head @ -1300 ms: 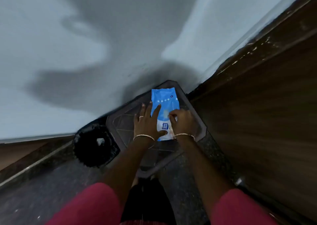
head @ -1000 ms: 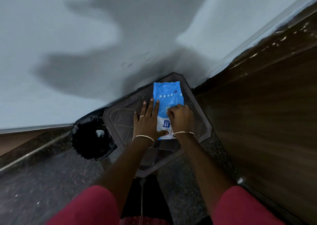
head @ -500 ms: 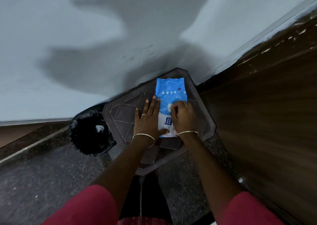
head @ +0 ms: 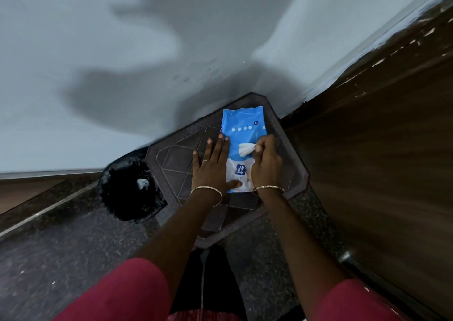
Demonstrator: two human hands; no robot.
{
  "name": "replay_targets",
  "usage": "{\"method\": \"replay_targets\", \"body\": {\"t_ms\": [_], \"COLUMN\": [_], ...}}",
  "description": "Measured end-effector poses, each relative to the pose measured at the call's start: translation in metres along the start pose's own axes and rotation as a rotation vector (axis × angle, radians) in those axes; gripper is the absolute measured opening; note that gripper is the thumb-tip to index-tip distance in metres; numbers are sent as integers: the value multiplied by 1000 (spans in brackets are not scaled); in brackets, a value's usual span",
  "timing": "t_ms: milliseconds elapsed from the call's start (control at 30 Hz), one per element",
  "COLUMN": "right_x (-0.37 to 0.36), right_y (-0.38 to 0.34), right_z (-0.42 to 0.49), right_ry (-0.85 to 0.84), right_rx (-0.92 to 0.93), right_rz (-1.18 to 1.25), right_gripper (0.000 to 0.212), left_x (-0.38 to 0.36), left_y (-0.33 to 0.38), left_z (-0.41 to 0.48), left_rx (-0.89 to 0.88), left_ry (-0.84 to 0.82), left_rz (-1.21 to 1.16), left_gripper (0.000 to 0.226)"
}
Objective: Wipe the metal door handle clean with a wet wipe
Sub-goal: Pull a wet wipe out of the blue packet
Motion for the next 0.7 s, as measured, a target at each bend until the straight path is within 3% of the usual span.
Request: {"method": "replay_targets", "body": {"t_ms": [400, 600, 700], "right_x": [12, 25, 33], "right_y": [6, 5, 0], "right_z": [9, 27, 24], "right_ry": [213, 343, 259], "right_rx": [-186, -384, -570], "right_rz": [236, 664, 936], "right_gripper": [7, 20, 24], "left_x": [5, 7, 12], "left_y": [3, 5, 5], "left_z": [1, 2, 2], "left_rx": [0, 5, 1], "left_ry": [-37, -58, -97], "left_rz": [19, 23, 15], "left_gripper": [123, 123, 119]}}
Point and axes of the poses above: each hand's wrist, its own z-axis towards the middle knuckle, its own x-axis out of the back of the hand, y = z × x, the point moved 2 cm from there along z, towards the middle knuckle, and after that the axes turned 9 degrees about z, right-handed, at the moved point
